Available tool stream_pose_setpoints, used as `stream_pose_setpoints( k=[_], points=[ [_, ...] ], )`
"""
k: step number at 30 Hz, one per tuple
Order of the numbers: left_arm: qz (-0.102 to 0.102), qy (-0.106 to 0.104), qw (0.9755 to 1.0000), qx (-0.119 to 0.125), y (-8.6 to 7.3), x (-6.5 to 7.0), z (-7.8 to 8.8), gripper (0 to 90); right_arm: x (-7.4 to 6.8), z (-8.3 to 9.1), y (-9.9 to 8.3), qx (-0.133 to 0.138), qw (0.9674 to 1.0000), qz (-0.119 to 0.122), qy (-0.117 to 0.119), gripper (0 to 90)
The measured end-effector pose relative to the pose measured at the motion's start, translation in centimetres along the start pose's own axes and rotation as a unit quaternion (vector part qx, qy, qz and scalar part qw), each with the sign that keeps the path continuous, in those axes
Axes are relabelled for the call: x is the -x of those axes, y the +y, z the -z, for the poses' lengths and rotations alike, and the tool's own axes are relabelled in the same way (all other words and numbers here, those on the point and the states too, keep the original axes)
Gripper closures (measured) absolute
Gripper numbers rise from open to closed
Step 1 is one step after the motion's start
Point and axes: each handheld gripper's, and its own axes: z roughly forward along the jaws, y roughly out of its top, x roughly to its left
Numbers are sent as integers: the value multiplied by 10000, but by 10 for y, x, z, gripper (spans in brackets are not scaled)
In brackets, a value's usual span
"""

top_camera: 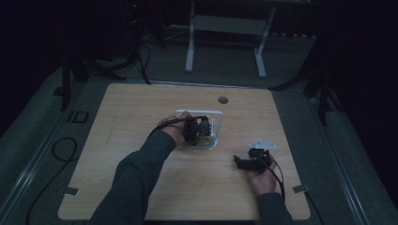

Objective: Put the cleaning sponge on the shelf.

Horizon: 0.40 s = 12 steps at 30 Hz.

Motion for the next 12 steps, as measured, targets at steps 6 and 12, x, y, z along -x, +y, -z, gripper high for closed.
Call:
stream_pose_setpoints(
  k=[6,12],
  points=[
    [112,56,9998,161,-6,7,16,584,0,0,0,2,10000,7,0,120],
    [363,52,9986,387,-17,13,29,579,0,0,0,1,10000,0,0,120]
  ],
)
